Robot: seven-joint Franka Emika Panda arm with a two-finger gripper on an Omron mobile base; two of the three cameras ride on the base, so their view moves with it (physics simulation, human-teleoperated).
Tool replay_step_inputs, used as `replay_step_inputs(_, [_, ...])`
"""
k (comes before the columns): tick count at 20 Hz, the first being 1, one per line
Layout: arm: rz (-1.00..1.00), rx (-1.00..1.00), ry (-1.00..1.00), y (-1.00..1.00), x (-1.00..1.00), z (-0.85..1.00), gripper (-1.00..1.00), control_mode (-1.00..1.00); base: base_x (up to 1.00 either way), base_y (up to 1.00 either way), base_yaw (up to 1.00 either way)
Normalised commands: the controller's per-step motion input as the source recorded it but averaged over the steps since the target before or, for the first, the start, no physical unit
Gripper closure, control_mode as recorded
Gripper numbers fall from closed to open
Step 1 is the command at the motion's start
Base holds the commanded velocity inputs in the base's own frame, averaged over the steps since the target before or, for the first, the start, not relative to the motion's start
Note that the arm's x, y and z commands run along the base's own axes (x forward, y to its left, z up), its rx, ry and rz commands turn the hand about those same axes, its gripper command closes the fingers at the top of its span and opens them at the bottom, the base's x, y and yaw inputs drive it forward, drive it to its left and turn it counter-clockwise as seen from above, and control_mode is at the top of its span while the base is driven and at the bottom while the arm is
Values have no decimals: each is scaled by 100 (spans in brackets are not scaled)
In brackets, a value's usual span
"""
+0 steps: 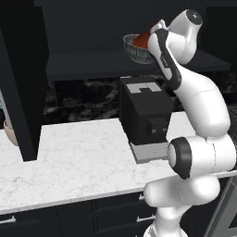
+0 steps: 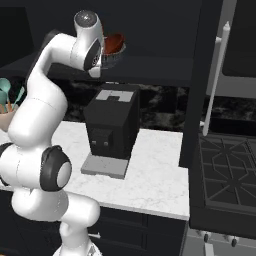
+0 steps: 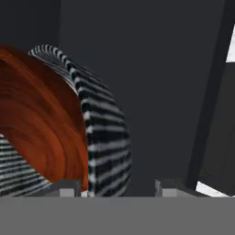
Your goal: Pick up the bowls on the counter and stack them on top of one another in the open cabinet. Place the smaller bowl on top of the larger bowl.
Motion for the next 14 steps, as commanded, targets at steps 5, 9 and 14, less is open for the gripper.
replay_step_inputs(5, [0, 9, -49, -46, -100, -7, -100, -100, 0, 0, 0])
replay_step_inputs(9, [0, 4, -36, -64, -100, -51, -100, -100, 0, 0, 0])
replay_step_inputs(14, [0, 0, -13, -77, -100, -97, -100, -100, 0, 0, 0])
